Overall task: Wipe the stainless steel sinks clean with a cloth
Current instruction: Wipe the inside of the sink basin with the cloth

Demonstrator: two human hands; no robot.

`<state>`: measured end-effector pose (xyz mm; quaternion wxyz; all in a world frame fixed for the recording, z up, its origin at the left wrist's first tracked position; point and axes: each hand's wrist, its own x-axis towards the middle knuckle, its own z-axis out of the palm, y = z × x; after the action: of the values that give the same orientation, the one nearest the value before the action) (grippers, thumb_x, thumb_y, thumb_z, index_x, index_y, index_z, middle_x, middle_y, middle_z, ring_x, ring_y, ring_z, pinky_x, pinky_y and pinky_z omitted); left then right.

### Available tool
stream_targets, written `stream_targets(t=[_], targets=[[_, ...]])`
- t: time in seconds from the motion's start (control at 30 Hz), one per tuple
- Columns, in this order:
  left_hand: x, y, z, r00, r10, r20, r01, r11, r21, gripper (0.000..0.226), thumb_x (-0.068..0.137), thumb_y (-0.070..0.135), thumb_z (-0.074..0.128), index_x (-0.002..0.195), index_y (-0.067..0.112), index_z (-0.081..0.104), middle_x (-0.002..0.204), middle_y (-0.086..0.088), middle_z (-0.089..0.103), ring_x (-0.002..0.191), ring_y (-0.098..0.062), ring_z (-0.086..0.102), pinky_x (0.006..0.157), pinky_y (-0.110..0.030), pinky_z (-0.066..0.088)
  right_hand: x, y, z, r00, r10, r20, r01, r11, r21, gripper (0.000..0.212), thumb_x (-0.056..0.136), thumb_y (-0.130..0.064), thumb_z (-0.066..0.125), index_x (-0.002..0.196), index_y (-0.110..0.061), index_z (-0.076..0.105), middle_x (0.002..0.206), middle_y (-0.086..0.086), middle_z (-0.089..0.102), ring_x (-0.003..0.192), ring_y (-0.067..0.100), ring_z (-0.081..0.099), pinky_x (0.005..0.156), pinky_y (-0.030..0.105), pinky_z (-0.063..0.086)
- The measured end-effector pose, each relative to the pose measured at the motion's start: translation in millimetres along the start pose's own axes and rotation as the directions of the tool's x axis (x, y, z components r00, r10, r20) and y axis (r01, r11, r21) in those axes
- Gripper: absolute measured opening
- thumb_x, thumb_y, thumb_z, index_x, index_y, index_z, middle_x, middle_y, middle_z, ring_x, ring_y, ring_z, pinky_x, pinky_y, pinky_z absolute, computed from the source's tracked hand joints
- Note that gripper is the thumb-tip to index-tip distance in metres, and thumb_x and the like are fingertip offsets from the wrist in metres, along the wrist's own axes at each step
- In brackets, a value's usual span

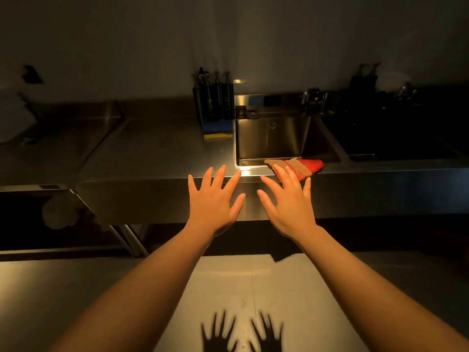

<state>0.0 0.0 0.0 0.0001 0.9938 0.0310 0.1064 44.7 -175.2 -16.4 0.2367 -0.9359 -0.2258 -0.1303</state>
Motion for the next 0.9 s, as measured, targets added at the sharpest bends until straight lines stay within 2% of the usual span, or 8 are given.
stream_targets(t=[0.1, 0.3, 0.5, 0.7, 0.9], targets=[[13.2, -27.4, 3.8, 0.999, 0.033, -0.021, -0.033, 0.999, 0.025, 0.066, 0.086, 0.064, 0.007, 0.147, 0.041, 0.012, 0.158, 0.0, 0.014, 0.145, -0.025, 0.011, 0.112, -0.059, 0.005, 15.9, -18.2, 12.5, 1.0, 0.018, 0.003, -0.018, 1.0, -0.017, 0.048, 0.095, -0.051, 0.035, 0.137, -0.031, 0.044, 0.156, 0.0, 0.021, 0.145, 0.02, 0.007, 0.111, 0.053, -0.005], [48.6, -86.0, 19.6, 0.991, 0.104, -0.079, -0.103, 0.995, 0.011, 0.059, 0.092, 0.061, 0.023, 0.146, 0.04, 0.017, 0.156, -0.002, 0.021, 0.143, -0.028, 0.016, 0.11, -0.062, 0.008, 51.3, -53.4, 41.6, 0.996, 0.085, -0.005, -0.085, 0.996, -0.005, 0.048, 0.095, -0.05, 0.035, 0.138, -0.03, 0.043, 0.155, 0.002, 0.021, 0.145, 0.02, 0.008, 0.114, 0.056, 0.002], [79.4, -124.0, 28.7, 0.983, 0.164, -0.086, -0.162, 0.986, 0.022, 0.062, 0.089, 0.062, 0.015, 0.146, 0.039, 0.016, 0.154, -0.003, 0.026, 0.142, -0.029, 0.019, 0.108, -0.063, 0.01, 82.3, -75.9, 68.8, 0.986, 0.163, -0.018, -0.163, 0.987, 0.015, 0.048, 0.095, -0.05, 0.037, 0.138, -0.032, 0.042, 0.155, 0.002, 0.02, 0.145, 0.02, 0.008, 0.114, 0.056, 0.005], [100.3, -132.9, 40.2, 0.973, 0.219, -0.067, -0.22, 0.975, -0.01, 0.061, 0.091, 0.06, 0.02, 0.147, 0.037, 0.016, 0.155, -0.002, 0.023, 0.143, -0.027, 0.016, 0.109, -0.062, 0.006, 96.1, -72.1, 84.0, 0.979, 0.201, -0.016, -0.2, 0.979, 0.028, 0.047, 0.094, -0.05, 0.04, 0.138, -0.032, 0.042, 0.155, 0.001, 0.021, 0.144, 0.02, 0.01, 0.114, 0.054, 0.008], [133.2, -107.3, 51.7, 0.962, 0.271, -0.04, -0.272, 0.962, -0.032, 0.06, 0.092, 0.06, 0.02, 0.147, 0.037, 0.016, 0.156, -0.001, 0.021, 0.144, -0.026, 0.012, 0.11, -0.062, 0.003, 109.9, -39.0, 83.2, 0.974, 0.226, -0.008, -0.225, 0.972, 0.065, 0.045, 0.094, -0.045, 0.044, 0.136, -0.031, 0.044, 0.152, 0.0, 0.027, 0.141, 0.018, 0.018, 0.112, 0.054, 0.022]])
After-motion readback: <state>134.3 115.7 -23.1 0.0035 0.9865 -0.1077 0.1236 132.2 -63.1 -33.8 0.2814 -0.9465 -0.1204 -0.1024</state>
